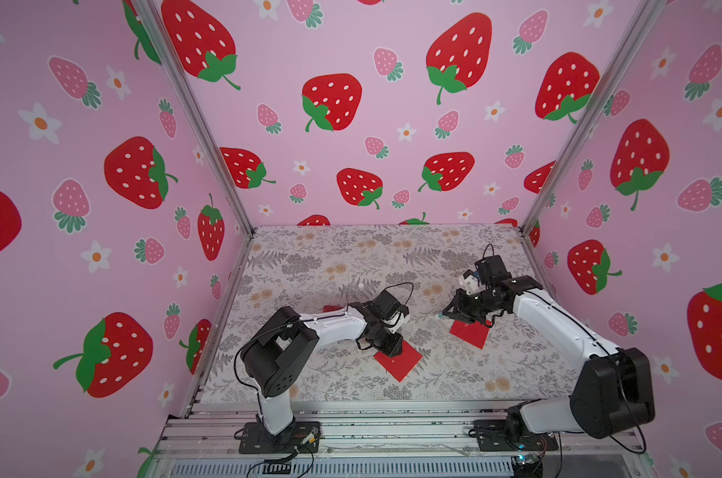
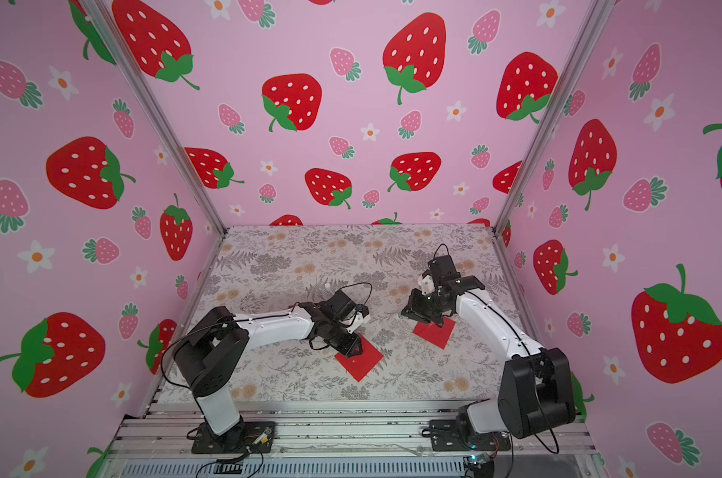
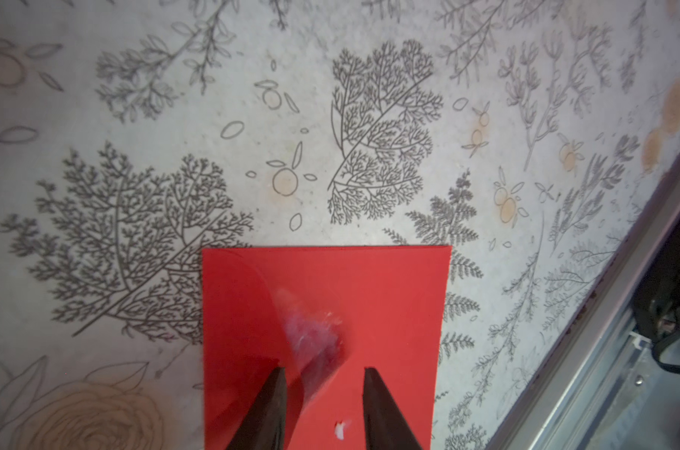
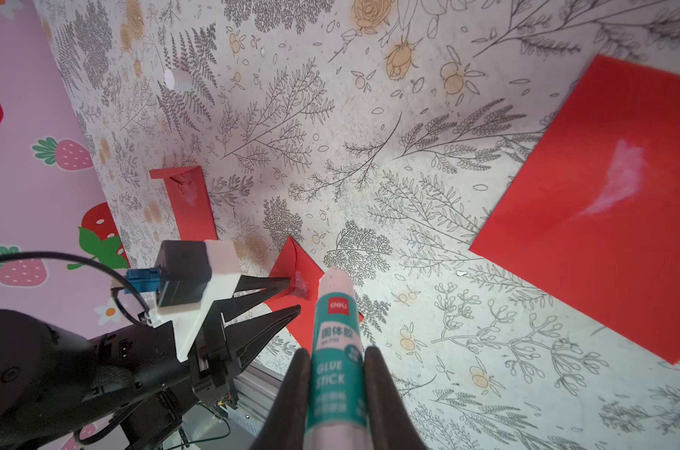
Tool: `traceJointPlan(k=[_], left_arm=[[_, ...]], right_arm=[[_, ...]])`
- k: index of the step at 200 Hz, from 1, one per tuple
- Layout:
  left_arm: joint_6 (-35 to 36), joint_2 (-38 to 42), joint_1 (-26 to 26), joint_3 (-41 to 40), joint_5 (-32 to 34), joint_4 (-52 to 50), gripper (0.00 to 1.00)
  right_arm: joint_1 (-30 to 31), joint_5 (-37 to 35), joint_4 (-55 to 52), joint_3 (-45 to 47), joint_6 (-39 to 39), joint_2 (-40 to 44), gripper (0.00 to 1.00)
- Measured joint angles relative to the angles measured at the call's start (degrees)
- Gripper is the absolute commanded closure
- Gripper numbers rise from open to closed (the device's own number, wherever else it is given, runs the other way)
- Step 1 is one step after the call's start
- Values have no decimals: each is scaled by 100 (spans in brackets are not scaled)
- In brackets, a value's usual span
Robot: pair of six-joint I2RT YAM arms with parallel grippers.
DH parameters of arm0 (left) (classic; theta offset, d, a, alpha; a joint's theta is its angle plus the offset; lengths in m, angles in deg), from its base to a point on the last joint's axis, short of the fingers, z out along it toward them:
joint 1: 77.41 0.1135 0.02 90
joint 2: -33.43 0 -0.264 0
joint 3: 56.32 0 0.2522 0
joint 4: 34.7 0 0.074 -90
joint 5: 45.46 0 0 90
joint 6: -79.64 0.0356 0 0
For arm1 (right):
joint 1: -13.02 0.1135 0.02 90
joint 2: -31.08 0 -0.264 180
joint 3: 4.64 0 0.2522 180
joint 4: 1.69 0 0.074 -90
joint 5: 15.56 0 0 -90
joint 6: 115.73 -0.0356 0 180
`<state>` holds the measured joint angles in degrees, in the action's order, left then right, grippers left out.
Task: Seal the envelope with a glue stick
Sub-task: Seal the envelope at the center of the board.
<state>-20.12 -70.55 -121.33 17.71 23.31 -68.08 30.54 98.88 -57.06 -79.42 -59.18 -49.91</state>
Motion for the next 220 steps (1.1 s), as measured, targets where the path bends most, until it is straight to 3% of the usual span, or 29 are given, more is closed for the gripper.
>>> traceJointPlan(k=[23,73,177,220], left_arm=[[-76,-55,129,-2,-157,9,84],[2,-59,170,22,-55,-129,87],[229,-195,-623,542,1799,-1025,91],[107,-177,-774,481,2044,-920,90]], right_arm=[[20,-2,-2,0,0,-2,100],[22,-4,-13,-61,4,-48,100],[22,13,20,-79,79,-68,100],[22,22,26,-74,175,-50,100]])
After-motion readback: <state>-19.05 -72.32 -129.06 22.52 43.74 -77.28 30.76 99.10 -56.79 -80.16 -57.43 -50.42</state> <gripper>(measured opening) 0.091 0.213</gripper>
